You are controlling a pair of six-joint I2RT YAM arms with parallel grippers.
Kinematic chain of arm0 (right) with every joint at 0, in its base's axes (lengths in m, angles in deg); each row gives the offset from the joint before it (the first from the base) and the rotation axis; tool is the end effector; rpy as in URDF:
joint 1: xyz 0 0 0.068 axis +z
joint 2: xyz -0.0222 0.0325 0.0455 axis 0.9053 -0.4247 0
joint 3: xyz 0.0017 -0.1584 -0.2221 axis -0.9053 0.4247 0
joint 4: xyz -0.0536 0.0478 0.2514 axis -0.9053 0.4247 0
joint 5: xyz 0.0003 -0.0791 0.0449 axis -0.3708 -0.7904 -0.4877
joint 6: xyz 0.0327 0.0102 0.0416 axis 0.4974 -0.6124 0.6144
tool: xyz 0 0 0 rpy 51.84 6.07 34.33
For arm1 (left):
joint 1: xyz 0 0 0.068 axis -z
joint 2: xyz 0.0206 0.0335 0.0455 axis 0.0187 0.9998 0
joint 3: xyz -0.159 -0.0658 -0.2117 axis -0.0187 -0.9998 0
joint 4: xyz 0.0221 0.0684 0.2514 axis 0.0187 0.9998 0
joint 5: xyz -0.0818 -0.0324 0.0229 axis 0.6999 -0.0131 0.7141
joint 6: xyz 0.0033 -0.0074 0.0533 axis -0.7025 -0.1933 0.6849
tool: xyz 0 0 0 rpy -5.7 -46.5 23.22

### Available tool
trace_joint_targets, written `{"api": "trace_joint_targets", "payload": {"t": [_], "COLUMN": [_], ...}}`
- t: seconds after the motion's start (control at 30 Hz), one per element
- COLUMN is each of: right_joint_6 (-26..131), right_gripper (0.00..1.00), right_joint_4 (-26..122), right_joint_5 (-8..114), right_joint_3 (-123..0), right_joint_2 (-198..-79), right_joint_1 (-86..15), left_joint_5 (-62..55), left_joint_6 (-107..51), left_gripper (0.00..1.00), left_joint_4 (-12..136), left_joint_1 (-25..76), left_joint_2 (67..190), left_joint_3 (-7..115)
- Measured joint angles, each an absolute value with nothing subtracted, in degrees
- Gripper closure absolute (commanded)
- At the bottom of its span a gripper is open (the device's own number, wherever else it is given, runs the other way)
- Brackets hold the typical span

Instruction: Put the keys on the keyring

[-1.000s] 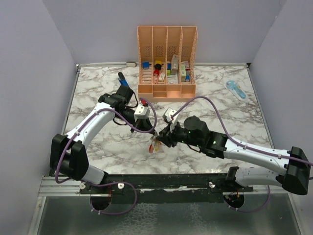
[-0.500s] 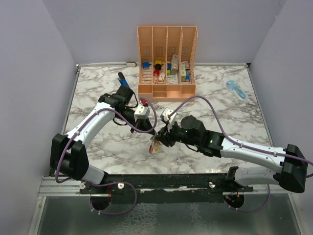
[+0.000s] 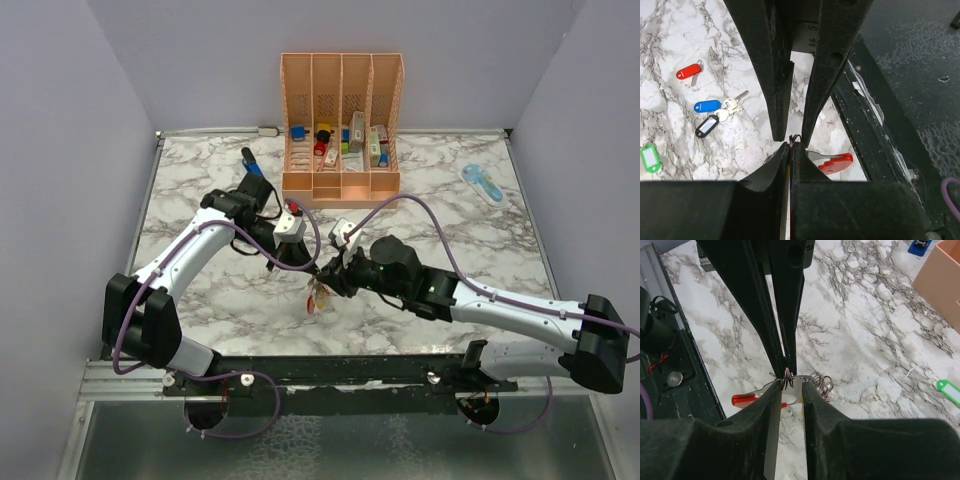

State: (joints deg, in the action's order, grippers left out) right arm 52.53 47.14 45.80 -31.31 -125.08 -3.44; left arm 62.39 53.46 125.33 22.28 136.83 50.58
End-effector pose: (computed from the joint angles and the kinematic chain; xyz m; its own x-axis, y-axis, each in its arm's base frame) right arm 0.1296 0.2387 0.2804 -0.2780 -0.2683 -0.9224 -0.8558 0.5052 0.1109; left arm 0.2275 -0.1356 0.2903 0.0016 0.2768 -0.9609 0.9469 -0.3093 -0.0876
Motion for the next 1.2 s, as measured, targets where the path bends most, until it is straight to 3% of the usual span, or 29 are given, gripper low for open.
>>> {"api": "trace_joint_targets", "payload": {"t": [0.17,0.43,0.7,0.87,1.07,1.2], "right_joint_6": [52.6,53.65,56.97,59.59,61.19,61.21], "right_gripper": [0.6,0.59,0.6,0.59,0.58,0.58], "right_joint_4": [49.56,54.48,56.01,56.4,56.58,55.59], "right_joint_5": [43.57,38.0,37.67,38.68,38.94,38.96], "right_joint_3": [-31.31,-27.93,-26.88,-27.03,-28.34,-30.97], "right_joint_2": [-124.45,-115.71,-121.41,-129.89,-133.89,-135.99], "right_joint_1": [-3.44,-3.46,-3.46,-3.44,-3.44,-3.44], "left_joint_5": [61.14,48.86,49.32,48.25,42.41,24.53], "left_joint_6": [54.18,57.26,61.81,61.44,57.85,56.43], "left_gripper": [1.0,1.0,1.0,0.82,0.35,0.18], "left_joint_4": [125.22,122.6,120.89,117.68,113.81,111.34], "left_joint_1": [22.28,22.28,22.02,22.02,21.19,19.51], "left_joint_2": [136.83,136.11,132.3,130.97,129.64,132.81], "left_joint_3": [50.58,44.87,39.37,37.29,36.9,34.49]}}
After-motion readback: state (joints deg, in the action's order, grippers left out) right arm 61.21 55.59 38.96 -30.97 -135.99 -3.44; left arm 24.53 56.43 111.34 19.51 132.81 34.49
